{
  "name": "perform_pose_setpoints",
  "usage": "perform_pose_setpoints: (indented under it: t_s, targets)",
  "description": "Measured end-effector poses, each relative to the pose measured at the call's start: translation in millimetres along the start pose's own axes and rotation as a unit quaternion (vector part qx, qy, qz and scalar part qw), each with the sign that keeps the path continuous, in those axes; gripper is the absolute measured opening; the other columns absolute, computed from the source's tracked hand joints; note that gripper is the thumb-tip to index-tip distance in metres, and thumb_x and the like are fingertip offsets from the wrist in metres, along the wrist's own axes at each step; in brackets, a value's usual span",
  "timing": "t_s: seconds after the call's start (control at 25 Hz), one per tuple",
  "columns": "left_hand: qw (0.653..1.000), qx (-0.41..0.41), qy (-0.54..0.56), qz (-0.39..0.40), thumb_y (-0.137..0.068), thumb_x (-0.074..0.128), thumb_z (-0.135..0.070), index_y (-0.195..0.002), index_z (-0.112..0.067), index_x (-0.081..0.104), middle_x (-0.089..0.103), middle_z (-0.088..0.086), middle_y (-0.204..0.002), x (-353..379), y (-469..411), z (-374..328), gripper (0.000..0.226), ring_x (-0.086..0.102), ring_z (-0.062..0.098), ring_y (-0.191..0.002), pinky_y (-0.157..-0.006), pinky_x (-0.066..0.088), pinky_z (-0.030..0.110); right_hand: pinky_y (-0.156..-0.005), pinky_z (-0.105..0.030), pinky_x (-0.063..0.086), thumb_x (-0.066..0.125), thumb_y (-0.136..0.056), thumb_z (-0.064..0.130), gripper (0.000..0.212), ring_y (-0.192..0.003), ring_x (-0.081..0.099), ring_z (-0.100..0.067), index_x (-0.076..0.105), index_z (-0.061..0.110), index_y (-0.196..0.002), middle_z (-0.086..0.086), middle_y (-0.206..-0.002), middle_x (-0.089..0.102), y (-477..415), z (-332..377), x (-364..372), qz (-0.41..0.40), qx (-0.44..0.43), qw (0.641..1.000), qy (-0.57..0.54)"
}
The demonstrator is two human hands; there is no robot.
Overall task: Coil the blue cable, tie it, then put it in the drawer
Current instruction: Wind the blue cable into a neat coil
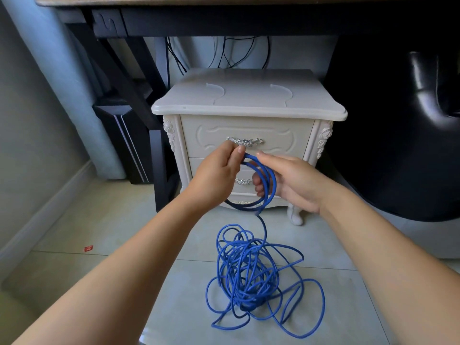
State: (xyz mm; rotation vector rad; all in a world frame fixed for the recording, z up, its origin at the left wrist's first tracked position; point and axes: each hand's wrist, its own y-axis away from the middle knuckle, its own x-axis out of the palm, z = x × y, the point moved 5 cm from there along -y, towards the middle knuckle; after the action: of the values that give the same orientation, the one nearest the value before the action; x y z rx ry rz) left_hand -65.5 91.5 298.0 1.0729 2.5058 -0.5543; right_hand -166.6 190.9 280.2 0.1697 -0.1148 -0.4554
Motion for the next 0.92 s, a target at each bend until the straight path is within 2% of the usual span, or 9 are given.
perform_pose_setpoints:
  t_s: [0.08,0.16,0.2,0.28,0.36,0.44,0.52,0.76,0.92]
  targets:
    - [0.999,-0.016,0.037,-0.016,-0.104,0.039,-0.035,-0.083,-0.011,0.048,0.042,-0.003,-0.064,-3,-1,4,0.033,0.033,0.014,-0.056,-0.056,0.03,0.032,-0.098,-0.046,0.047,0.055,-0.085,0.044,0.039,-0.091,0.062,-0.03,0.065,0.008,-0.098,-0.012,-0.088,0.069,5,-17,-3,0.079,0.05,0.996,-0.007]
    - [0.993,-0.045,0.11,-0.016,-0.105,0.038,-0.032,-0.079,-0.014,0.046,0.039,-0.007,-0.06,-4,1,6,0.032,0.032,0.011,-0.052,-0.054,0.03,0.029,-0.109,-0.048,0.038,0.052,-0.086,0.039,0.035,-0.106,0.062,-0.032,0.066,0.007,-0.091,-0.015,-0.096,0.072,6,-25,-6,0.111,0.04,0.993,-0.029]
    - [0.984,-0.065,0.164,-0.008,-0.105,0.037,-0.029,-0.078,-0.016,0.044,0.037,-0.009,-0.057,-2,2,7,0.032,0.029,0.009,-0.049,-0.05,0.029,0.025,-0.108,-0.047,0.039,0.05,-0.087,0.036,0.032,-0.102,0.066,-0.031,0.064,0.007,-0.088,-0.013,-0.09,0.072,5,-25,-7,0.106,0.026,0.992,-0.064]
    - [0.95,-0.112,0.29,0.023,-0.106,0.035,-0.026,-0.077,-0.018,0.039,0.03,-0.008,-0.056,5,6,9,0.031,0.023,0.008,-0.047,-0.045,0.024,0.02,-0.095,-0.041,0.048,0.049,-0.088,0.036,0.028,-0.069,0.066,-0.022,0.055,0.01,-0.081,-0.002,-0.062,0.058,2,-21,-5,0.085,0.006,0.985,-0.148]
    - [0.913,-0.157,0.371,0.057,-0.106,0.036,-0.024,-0.079,-0.017,0.043,0.03,-0.004,-0.059,8,10,11,0.029,0.021,0.01,-0.048,-0.045,0.027,0.02,-0.072,-0.031,0.054,0.046,-0.093,0.041,0.032,-0.043,0.038,-0.01,0.046,0.014,-0.077,0.006,-0.051,0.032,-1,-15,-2,0.052,0.002,0.983,-0.174]
    - [0.89,-0.181,0.409,0.087,-0.105,0.035,-0.021,-0.085,-0.012,0.049,0.034,-0.001,-0.059,7,14,12,0.026,0.024,0.011,-0.047,-0.045,0.033,0.022,-0.056,-0.027,0.046,0.042,-0.099,0.046,0.039,-0.039,0.023,-0.009,0.043,0.016,-0.073,0.008,-0.049,0.023,-2,-9,0,0.016,0.011,0.989,-0.143]
    - [0.879,-0.188,0.424,0.113,-0.103,0.033,-0.019,-0.09,-0.008,0.054,0.036,0.0,-0.059,4,18,9,0.027,0.026,0.012,-0.046,-0.047,0.038,0.024,-0.052,-0.028,0.037,0.042,-0.1,0.047,0.043,-0.037,0.019,-0.009,0.043,0.016,-0.07,0.007,-0.049,0.021,-2,-2,1,-0.019,0.012,0.995,-0.096]
    - [0.9,-0.192,0.356,0.165,-0.103,0.035,-0.038,-0.087,-0.007,0.056,0.035,0.001,-0.061,6,19,1,0.041,0.027,0.014,-0.045,-0.05,0.043,0.028,-0.047,-0.026,0.028,0.041,-0.103,0.039,0.041,-0.04,0.018,-0.009,0.036,0.021,-0.066,0.006,-0.053,0.022,3,16,8,-0.039,-0.025,0.992,0.117]
    - [0.935,-0.173,0.237,0.199,-0.102,0.042,-0.042,-0.088,-0.007,0.061,0.036,0.0,-0.062,10,15,0,0.042,0.029,0.013,-0.046,-0.051,0.047,0.029,-0.05,-0.026,0.034,0.039,-0.101,0.04,0.04,-0.041,0.032,-0.009,0.056,0.018,-0.073,0.008,-0.051,0.037,5,21,11,-0.064,-0.038,0.945,0.319]
